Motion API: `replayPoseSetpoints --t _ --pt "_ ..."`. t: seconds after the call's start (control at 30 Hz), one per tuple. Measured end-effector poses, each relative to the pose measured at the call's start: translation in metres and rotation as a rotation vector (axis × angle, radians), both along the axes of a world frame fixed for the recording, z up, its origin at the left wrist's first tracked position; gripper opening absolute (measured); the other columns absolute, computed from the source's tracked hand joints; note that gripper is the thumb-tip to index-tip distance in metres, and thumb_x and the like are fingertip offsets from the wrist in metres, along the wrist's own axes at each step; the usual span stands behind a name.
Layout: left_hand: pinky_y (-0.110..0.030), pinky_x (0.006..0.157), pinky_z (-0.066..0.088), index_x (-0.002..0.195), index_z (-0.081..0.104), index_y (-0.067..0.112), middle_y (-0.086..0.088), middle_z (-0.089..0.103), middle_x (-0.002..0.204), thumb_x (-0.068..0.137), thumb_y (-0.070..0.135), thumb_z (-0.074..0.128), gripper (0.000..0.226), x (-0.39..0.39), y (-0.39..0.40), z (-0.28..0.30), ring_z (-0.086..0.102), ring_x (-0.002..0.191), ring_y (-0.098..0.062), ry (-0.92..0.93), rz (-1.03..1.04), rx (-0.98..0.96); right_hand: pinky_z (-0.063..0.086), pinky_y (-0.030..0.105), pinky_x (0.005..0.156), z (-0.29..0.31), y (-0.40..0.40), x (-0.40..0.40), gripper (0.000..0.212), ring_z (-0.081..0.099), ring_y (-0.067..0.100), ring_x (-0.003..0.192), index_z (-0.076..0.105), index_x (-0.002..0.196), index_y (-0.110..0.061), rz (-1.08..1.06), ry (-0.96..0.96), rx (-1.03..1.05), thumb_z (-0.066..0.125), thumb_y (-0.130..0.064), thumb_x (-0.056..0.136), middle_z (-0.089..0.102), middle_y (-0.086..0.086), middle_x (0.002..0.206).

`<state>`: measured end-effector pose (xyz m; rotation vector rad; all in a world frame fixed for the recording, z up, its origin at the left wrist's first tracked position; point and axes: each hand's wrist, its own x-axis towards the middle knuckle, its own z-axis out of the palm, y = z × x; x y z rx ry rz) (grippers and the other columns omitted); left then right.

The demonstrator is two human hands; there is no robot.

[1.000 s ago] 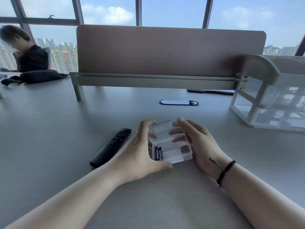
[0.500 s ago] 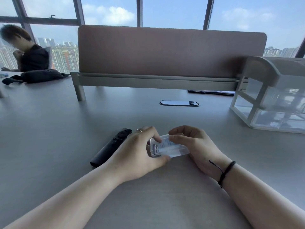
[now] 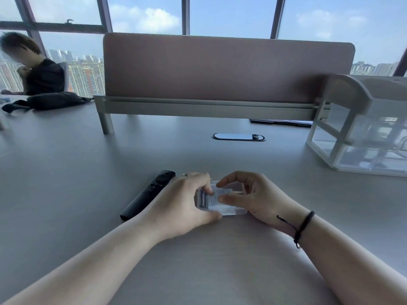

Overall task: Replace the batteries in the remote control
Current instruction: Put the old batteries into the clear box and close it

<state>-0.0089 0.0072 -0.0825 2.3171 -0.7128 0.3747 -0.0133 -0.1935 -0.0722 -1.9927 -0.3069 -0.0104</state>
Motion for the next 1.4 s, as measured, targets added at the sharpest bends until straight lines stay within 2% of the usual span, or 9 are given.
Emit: replayPoseSetpoints --t 0.2,0.37,0.53,0.77,0.87,0.97,1.13,1.23,1.4 --pt "-0.037 0.082 0.051 0.085 0.057 0.030 0.012 0.069 0.104 0.061 0.051 0.085 0.042 0.000 0.001 -0.001 0.064 0.093 -0.008 0.025 -0.003 0.014 0.046 0.015 0.065 -0.003 0.000 0.003 0.018 0.060 0.002 0.070 0.071 0.095 -0.026 -0.022 -0.040 -0.142 0.079 -0.026 0.079 0.077 -0.003 0.100" --pt "-0.039 0.082 0.051 0.089 0.056 0.034 0.012 0.069 0.104 0.060 0.062 0.076 0.045 0.002 0.001 -0.002 0.065 0.094 -0.011 0.014 -0.020 0.043 0.045 0.020 0.069 -0.006 -0.002 0.004 0.021 0.056 -0.007 0.069 0.068 0.095 -0.032 -0.017 -0.090 -0.239 0.078 -0.039 0.078 0.069 -0.013 0.087" --pt "-0.032 0.089 0.048 0.087 0.062 0.030 0.017 0.067 0.111 0.063 0.047 0.087 0.039 0.002 0.002 -0.001 0.063 0.101 -0.003 0.067 -0.027 0.011 0.042 0.018 0.066 -0.007 -0.004 0.005 0.018 0.056 -0.008 0.067 0.067 0.092 -0.036 0.020 -0.098 -0.256 0.076 -0.041 0.077 0.066 -0.026 0.076" --pt "-0.019 0.093 0.044 0.086 0.056 0.040 0.021 0.065 0.120 0.069 0.052 0.081 0.033 0.002 0.002 -0.003 0.057 0.108 0.008 0.065 0.013 0.042 0.043 0.034 0.100 -0.014 -0.002 0.005 0.034 0.052 0.010 0.117 0.061 0.107 -0.048 -0.012 -0.183 -0.373 0.060 -0.064 0.077 0.061 -0.014 0.114" --pt "-0.023 0.091 0.047 0.093 0.058 0.038 0.020 0.066 0.117 0.071 0.055 0.078 0.033 0.002 0.002 -0.004 0.058 0.107 0.003 0.010 0.060 0.067 0.033 0.024 0.101 -0.014 0.000 0.001 0.033 0.041 0.006 0.130 0.059 0.118 -0.047 -0.030 -0.241 -0.448 0.056 -0.058 0.087 0.049 -0.018 0.133" --pt "-0.032 0.099 0.044 0.111 0.061 0.038 0.018 0.063 0.125 0.068 0.072 0.067 0.054 0.002 0.004 0.001 0.054 0.120 -0.007 -0.067 0.116 0.155 0.029 0.026 0.109 -0.013 -0.001 0.002 0.040 0.032 0.009 0.140 0.054 0.130 -0.047 -0.042 -0.249 -0.534 0.054 -0.055 0.090 0.038 -0.011 0.151" --pt "-0.044 0.116 0.021 0.143 0.032 0.036 0.008 0.037 0.153 0.061 0.096 0.030 0.101 0.004 0.013 0.006 0.024 0.145 -0.022 0.088 0.355 0.484 0.022 0.027 0.115 -0.015 -0.007 0.010 0.047 0.024 0.011 0.147 0.044 0.141 -0.044 -0.118 -0.222 -0.582 0.053 -0.043 0.095 0.028 -0.011 0.160" --pt "-0.043 0.113 0.030 0.143 0.038 0.021 0.000 0.028 0.161 0.071 0.091 0.026 0.101 0.005 0.015 0.004 0.027 0.145 -0.027 0.232 0.457 0.573 0.014 0.026 0.118 -0.017 -0.009 0.013 0.049 0.012 0.009 0.151 0.038 0.145 -0.044 -0.119 -0.199 -0.596 0.049 -0.041 0.097 0.020 -0.014 0.163" --pt "-0.040 0.105 0.035 0.123 0.059 0.016 -0.005 0.030 0.161 0.080 0.084 0.029 0.086 0.005 0.012 0.007 0.036 0.138 -0.031 0.213 0.525 0.658 0.011 0.028 0.121 -0.020 -0.009 0.014 0.049 0.006 0.008 0.152 0.034 0.146 -0.047 -0.122 -0.193 -0.613 0.046 -0.040 0.099 0.016 -0.015 0.164"
